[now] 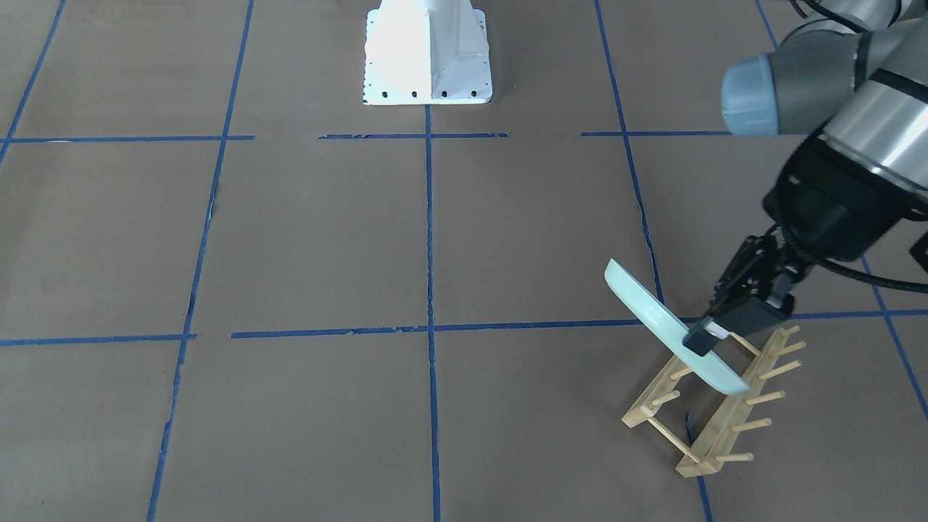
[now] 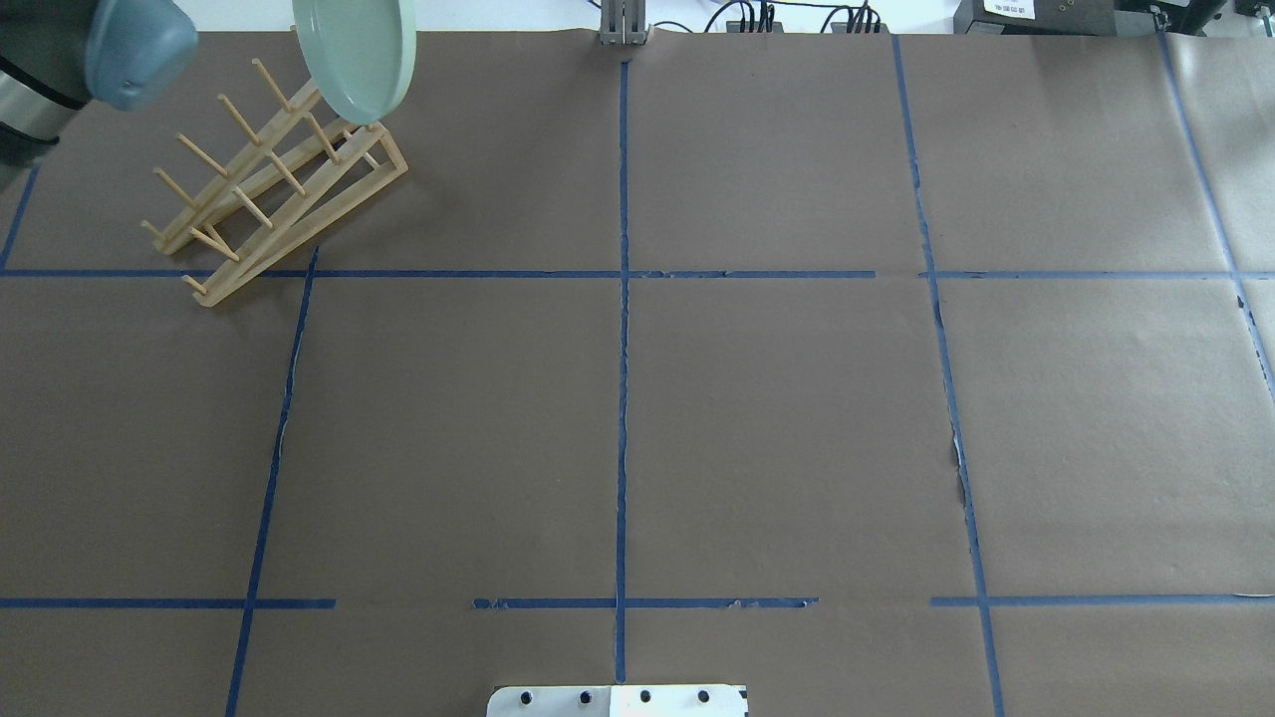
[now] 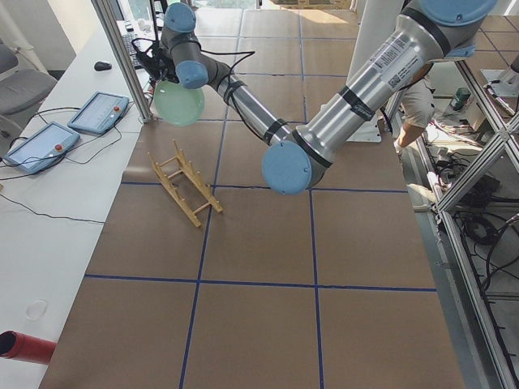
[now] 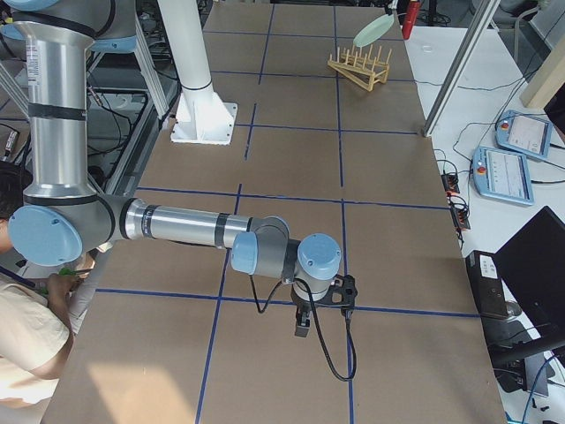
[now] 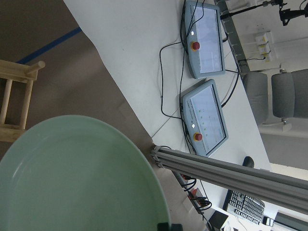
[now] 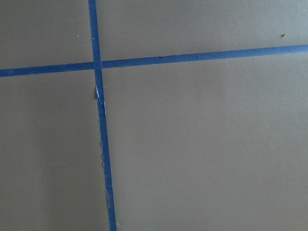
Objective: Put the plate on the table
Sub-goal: 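Carry the plate toward the robot and lower it flat onto the table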
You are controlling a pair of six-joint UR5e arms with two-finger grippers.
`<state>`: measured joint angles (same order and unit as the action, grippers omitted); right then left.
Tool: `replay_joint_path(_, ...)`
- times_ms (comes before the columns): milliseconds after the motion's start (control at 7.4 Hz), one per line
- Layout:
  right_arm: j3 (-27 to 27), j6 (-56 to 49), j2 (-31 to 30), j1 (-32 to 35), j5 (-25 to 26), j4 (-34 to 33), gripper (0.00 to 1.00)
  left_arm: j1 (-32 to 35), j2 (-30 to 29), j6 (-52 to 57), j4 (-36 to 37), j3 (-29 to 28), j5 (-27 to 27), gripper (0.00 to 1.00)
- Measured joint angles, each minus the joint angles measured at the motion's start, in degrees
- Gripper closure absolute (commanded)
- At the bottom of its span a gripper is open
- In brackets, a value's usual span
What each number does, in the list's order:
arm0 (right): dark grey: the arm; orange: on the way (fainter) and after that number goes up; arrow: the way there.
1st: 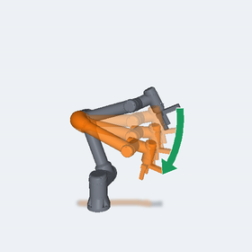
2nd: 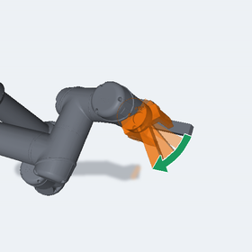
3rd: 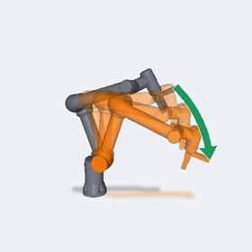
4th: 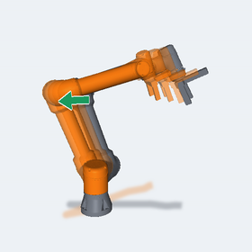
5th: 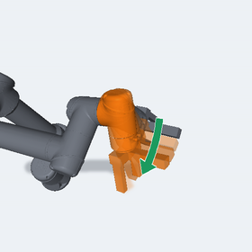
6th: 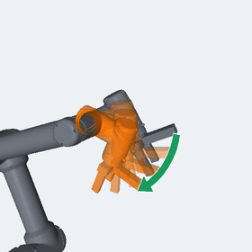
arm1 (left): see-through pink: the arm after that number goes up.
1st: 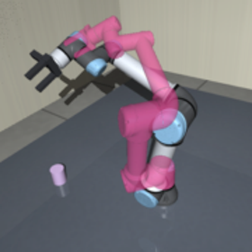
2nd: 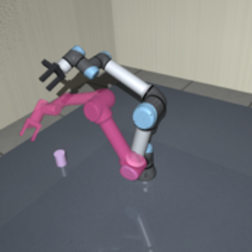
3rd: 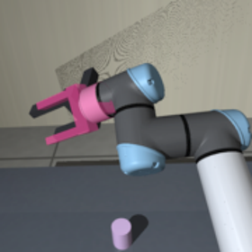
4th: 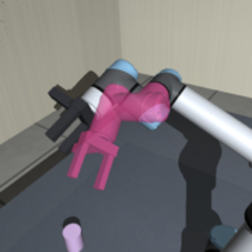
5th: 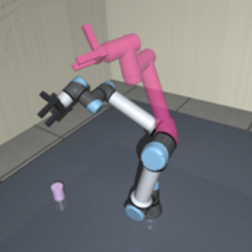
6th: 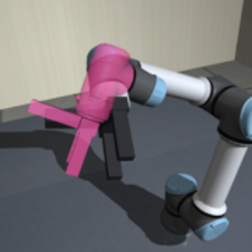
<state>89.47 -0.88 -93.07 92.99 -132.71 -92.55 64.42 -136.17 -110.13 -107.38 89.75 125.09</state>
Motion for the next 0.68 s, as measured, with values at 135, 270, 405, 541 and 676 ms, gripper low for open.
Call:
replay_joint_path(135,0.0,0.0,0.0,0.0,0.0,0.0,0.00,-5.6,-3.1,4.4,11.9,1.1,-4.5,1.00)
replay_joint_path(270,0.0,0.0,0.0,0.0,0.0,0.0,0.00,-12.9,-5.1,8.5,22.2,1.1,-10.6,1.00)
replay_joint_path(405,0.0,0.0,0.0,0.0,0.0,0.0,0.00,-19.9,-6.0,11.6,29.9,0.1,-15.8,1.00)
replay_joint_path(541,0.0,0.0,0.0,0.0,0.0,0.0,0.00,-25.4,-6.3,13.9,34.3,-2.1,-19.0,1.00)
replay_joint_path(676,0.0,0.0,0.0,0.0,0.0,0.0,0.00,-29.3,-6.3,15.7,36.4,-4.2,-20.5,1.00)
